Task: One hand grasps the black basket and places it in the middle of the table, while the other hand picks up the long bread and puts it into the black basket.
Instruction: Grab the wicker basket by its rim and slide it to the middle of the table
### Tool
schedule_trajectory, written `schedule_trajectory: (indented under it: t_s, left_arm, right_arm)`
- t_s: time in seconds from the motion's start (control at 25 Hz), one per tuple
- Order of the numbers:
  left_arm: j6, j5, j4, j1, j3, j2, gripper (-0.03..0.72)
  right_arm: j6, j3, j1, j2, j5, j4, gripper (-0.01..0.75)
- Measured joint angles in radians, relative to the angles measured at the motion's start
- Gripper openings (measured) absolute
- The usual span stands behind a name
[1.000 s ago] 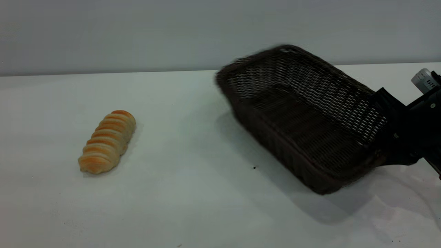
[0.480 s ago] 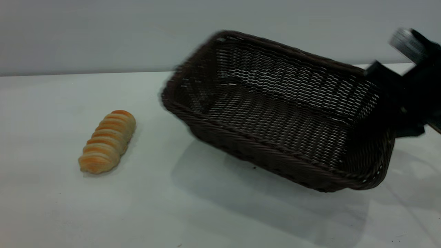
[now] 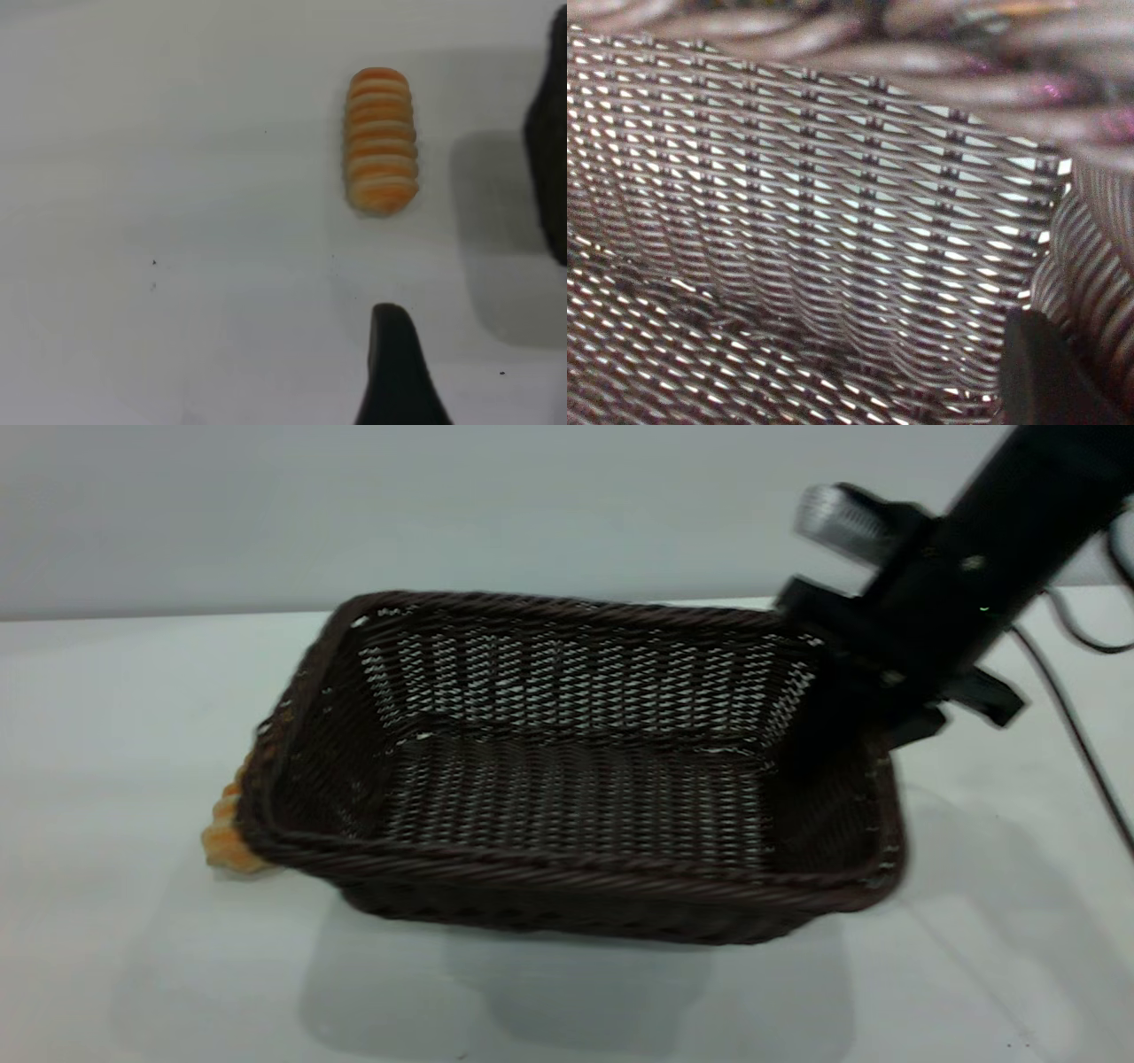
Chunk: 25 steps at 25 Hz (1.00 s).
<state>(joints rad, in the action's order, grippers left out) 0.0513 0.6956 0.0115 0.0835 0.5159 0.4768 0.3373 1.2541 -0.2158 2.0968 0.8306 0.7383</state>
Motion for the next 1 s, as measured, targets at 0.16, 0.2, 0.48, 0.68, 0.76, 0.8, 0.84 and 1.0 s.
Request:
schedule_trajectory:
  t_s: [0.16,0.2,0.48,0.68,0.76,0.8,0.84,1.0]
  left_arm:
    - [0.000,0.000,0.000,0.000,0.000,0.000,0.495]
    - [0.000,0.000,0.000,0.000,0.000,0.000,0.495]
    - [0.000,0.000,0.000,0.000,0.000,0.000,0.495]
    - [-0.002,0.000,0.000,0.000,0.000,0.000,0.495]
    - [-0.002,0.000,0.000,0.000,0.000,0.000,0.495]
    - [-0.002,0.000,0.000,0.000,0.000,0.000,0.495]
    - [-0.002,0.000,0.000,0.000,0.000,0.000,0.495]
    - [-0.002,0.000,0.000,0.000,0.000,0.000,0.495]
  right_arm:
    - [-0.027,0.075,-0.025,0.075,0.001,0.001,0.098]
    - [-0.030,0.088,-0.026,0.091,0.001,0.001,0.098]
    - [-0.040,0.114,-0.034,0.165,-0.011,0.001,0.098]
    - [-0.021,0.114,-0.034,0.172,-0.023,-0.003,0.110]
    - [-0.014,0.114,-0.034,0.172,-0.023,-0.004,0.133]
    - [-0.014,0.114,-0.034,0.172,-0.023,-0.004,0.150]
    - [-0.013,0.114,-0.034,0.172,-0.023,-0.003,0.176]
    - [-0.009,0.116,-0.034,0.172,-0.021,0.003,0.309]
